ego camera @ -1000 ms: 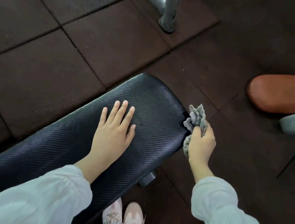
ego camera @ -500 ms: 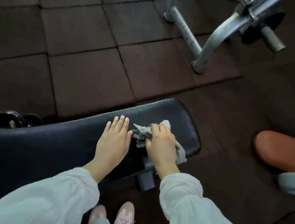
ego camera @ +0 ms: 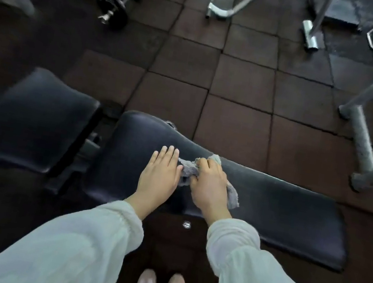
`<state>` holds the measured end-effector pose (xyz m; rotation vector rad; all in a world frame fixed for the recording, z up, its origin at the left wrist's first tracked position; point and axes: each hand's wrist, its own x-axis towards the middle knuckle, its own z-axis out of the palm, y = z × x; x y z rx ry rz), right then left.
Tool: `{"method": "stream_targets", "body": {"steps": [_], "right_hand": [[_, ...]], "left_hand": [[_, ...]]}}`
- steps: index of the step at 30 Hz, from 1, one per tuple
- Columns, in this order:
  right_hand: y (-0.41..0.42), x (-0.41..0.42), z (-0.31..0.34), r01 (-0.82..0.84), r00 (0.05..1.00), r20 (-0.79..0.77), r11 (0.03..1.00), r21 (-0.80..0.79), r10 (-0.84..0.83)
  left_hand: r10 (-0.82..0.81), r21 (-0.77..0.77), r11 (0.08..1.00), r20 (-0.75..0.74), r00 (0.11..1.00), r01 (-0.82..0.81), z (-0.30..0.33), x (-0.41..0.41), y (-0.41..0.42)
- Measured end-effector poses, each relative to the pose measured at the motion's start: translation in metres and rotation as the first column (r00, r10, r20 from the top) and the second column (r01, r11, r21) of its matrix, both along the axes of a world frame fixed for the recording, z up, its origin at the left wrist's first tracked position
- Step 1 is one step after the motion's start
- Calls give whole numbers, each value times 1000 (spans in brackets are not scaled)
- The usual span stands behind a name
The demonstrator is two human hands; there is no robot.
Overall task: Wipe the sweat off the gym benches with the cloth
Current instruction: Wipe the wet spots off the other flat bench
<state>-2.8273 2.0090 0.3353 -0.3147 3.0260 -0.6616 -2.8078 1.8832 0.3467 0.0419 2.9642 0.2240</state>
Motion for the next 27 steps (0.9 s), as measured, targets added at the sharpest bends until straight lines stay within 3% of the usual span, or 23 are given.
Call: {"method": "stream_targets", "body": {"steps": [8,12,23,27], "right_hand": [[-155,52,43,-349,937,15,937,1,348],[-226,77,57,-464,886,0,886,22,464],[-457,160,61,-599,799,44,800,-15,600],[-530,179,60,-682,729,61,731,-22,682]], "left_hand": [[369,-61,927,-28,929,-370,44,86,-143],[526,-4,850,-3,850,-526,48,136,-211],[705,23,708,34,708,-706,57,247,-426],[761,-19,648,57,646,-762,60,271,-495]]}}
